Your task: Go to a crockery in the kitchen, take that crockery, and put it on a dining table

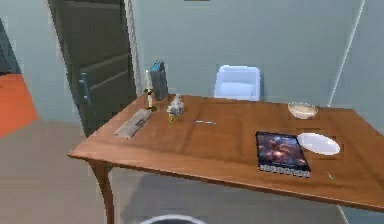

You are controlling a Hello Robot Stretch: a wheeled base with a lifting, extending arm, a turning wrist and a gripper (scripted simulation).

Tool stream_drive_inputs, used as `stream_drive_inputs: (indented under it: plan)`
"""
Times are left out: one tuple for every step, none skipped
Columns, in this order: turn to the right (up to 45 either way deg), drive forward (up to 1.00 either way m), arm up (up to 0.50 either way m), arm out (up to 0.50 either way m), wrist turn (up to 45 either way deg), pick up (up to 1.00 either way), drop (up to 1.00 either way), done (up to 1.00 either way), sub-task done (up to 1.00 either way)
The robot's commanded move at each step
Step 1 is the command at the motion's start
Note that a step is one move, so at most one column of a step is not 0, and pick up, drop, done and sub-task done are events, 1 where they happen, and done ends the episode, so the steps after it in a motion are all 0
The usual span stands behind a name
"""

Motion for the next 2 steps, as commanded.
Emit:
stream_drive_inputs:
  plan:
    - [0.0, 0.40, 0.00, 0.00, 0.0, 0.00, 0.00, 0.00, 0.00]
    - [-45.0, 0.00, 0.00, 0.00, 0.0, 0.00, 0.00, 0.00, 0.00]
